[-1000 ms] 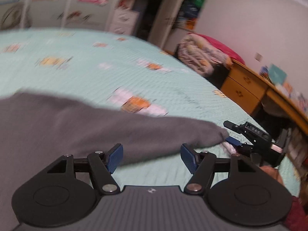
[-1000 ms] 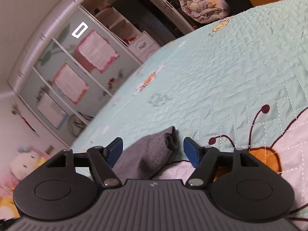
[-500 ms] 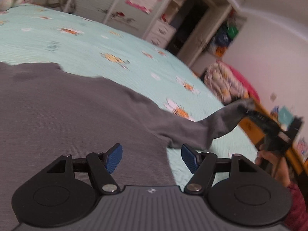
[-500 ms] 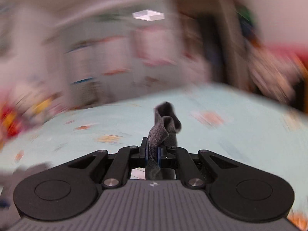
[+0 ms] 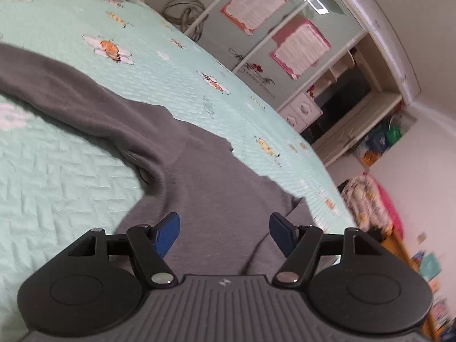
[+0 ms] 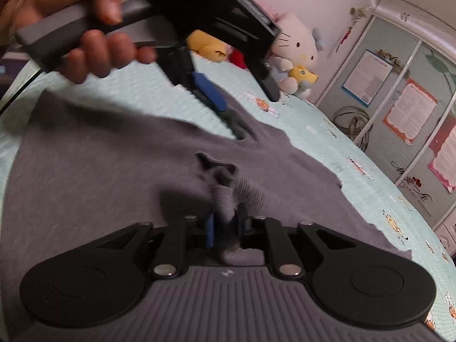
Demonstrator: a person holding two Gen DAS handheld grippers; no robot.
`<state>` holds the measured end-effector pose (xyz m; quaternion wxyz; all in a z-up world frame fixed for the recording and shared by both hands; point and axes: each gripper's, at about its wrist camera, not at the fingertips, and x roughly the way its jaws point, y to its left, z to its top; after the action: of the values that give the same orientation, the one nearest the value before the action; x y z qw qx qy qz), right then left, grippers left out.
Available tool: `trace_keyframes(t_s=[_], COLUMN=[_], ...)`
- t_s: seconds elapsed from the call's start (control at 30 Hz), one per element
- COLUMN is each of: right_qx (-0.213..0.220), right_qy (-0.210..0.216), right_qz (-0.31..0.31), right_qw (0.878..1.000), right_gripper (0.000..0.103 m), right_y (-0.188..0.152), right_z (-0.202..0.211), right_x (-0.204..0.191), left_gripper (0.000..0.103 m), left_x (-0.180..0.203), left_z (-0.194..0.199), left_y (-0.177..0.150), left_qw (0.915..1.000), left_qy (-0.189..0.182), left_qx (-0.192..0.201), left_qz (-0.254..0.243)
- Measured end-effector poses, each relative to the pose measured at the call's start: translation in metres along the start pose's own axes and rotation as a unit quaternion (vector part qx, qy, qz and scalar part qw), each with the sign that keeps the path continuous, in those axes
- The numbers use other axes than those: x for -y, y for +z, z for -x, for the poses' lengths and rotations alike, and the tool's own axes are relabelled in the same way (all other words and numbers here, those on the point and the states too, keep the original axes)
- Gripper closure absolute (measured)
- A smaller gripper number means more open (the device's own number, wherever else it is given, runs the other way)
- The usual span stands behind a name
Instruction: Fold clothes
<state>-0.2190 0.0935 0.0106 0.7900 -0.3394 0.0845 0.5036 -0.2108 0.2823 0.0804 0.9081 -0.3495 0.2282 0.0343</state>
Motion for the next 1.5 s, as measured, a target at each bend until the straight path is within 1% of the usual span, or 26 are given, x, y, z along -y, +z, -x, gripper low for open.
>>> trace_keyframes(t_s=[0.07,0.17,0.23,0.27,0.3,0.37,0.43,0.5,0.6,0.67,0.7,0.73,0.8,0.83,0.93,1.0,1.03,1.13,1.17,1.2,1.23,1.27,1.3,1.33,1.43,1.5], right_qx=[0.013,0.03,0.025,0.024,0.024,0.029,0.037,0.046,0.069,0.082,0.082,0.071,0.049,0.038,0.003,0.011,0.015,0.021,0.019,0.018,0.017,0.016,0.015,0.014,0.015,0.015], right_qy=[0.009,0.027,0.017,0.014,0.013,0.021,0.032,0.033,0.051,0.067,0.072,0.076,0.083,0.085,0.077,0.082,0.083,0.08,0.077,0.075,0.074,0.072,0.07,0.07,0.072,0.076], right_qz=[-0.041,-0.149,-0.262,-0.32,-0.388,-0.511,-0.612,-0.633,-0.609,-0.59,-0.575,-0.565,-0.546,-0.538,-0.54,-0.55,-0.55,-0.542,-0.537,-0.532,-0.528,-0.524,-0.52,-0.519,-0.522,-0.527], right_qw=[0.999,0.988,0.965,0.947,0.921,0.859,0.79,0.772,0.788,0.8,0.811,0.818,0.832,0.838,0.838,0.831,0.831,0.837,0.84,0.843,0.846,0.849,0.851,0.852,0.85,0.846], right_gripper=[0.053,0.049,0.049,0.049,0.049,0.049,0.049,0.049,0.05,0.053,0.055,0.056,0.069,0.07,0.077,0.077,0.077,0.076,0.076,0.076,0.076,0.076,0.076,0.076,0.076,0.076], right_y=[-0.003,-0.012,-0.026,-0.036,-0.05,-0.081,-0.111,-0.124,-0.111,-0.1,-0.091,-0.085,-0.074,-0.07,-0.074,-0.077,-0.079,-0.079,-0.077,-0.076,-0.075,-0.073,-0.072,-0.072,-0.075,-0.078], right_z=[0.015,0.039,0.05,0.055,0.059,0.061,0.061,0.06,0.055,0.051,0.045,0.034,0.012,0.003,-0.009,-0.007,-0.006,-0.003,-0.004,-0.004,-0.003,-0.003,-0.003,-0.003,-0.003,-0.005], right_x=[0.009,0.037,0.063,0.077,0.093,0.119,0.14,0.14,0.134,0.128,0.124,0.122,0.117,0.115,0.112,0.114,0.114,0.11,0.109,0.107,0.106,0.105,0.104,0.103,0.104,0.106], left_gripper=[0.031,0.031,0.031,0.031,0.03,0.029,0.029,0.029,0.029,0.033,0.033,0.033,0.034,0.033,0.032,0.032,0.032,0.036,0.036,0.036,0.036,0.036,0.036,0.035,0.035,0.046], left_x=[0.007,0.017,0.021,0.022,0.022,0.022,0.025,0.03,0.034,0.033,0.032,0.032,0.027,0.024,0.016,0.016,0.018,0.02,0.021,0.021,0.02,0.021,0.023,0.024,0.025,0.004], left_z=[-0.009,-0.022,-0.03,-0.032,-0.035,-0.042,-0.05,-0.06,-0.077,-0.086,-0.09,-0.094,-0.095,-0.096,-0.096,-0.094,-0.092,-0.079,-0.072,-0.064,-0.056,-0.048,-0.045,-0.048,-0.061,-0.078], left_y=[-0.003,-0.008,-0.011,-0.012,-0.013,-0.015,-0.017,-0.018,-0.023,-0.023,-0.023,-0.024,-0.024,-0.024,-0.025,-0.025,-0.024,-0.015,-0.012,-0.008,-0.003,0.001,0.002,-0.003,-0.023,-0.028], left_qw=[0.9997,0.9978,0.9965,0.9958,0.9949,0.9921,0.9877,0.9798,0.9678,0.9594,0.9542,0.9484,0.9417,0.9384,0.9273,0.9211,0.922,0.9349,0.9404,0.9499,0.9596,0.9687,0.9737,0.9703,0.9514,0.9421], left_qy=[-0.005,-0.013,-0.023,-0.028,-0.03,-0.025,-0.026,-0.04,-0.036,-0.014,-0.002,0.01,0.026,0.033,0.054,0.068,0.077,0.079,0.08,0.073,0.064,0.038,0.005,-0.007,-0.023,0.053], left_qx=[-0.011,-0.036,-0.052,-0.058,-0.065,-0.085,-0.108,-0.139,-0.18,-0.181,-0.18,-0.179,-0.172,-0.168,-0.155,-0.144,-0.135,-0.108,-0.096,-0.084,-0.072,-0.067,-0.07,-0.085,-0.136,-0.166], left_qz=[-0.023,-0.054,-0.062,-0.065,-0.071,-0.088,-0.11,-0.138,-0.172,-0.216,-0.239,-0.261,-0.288,-0.3,-0.336,-0.355,-0.355,-0.329,-0.316,-0.292,-0.265,-0.236,-0.217,-0.226,-0.275,-0.286])
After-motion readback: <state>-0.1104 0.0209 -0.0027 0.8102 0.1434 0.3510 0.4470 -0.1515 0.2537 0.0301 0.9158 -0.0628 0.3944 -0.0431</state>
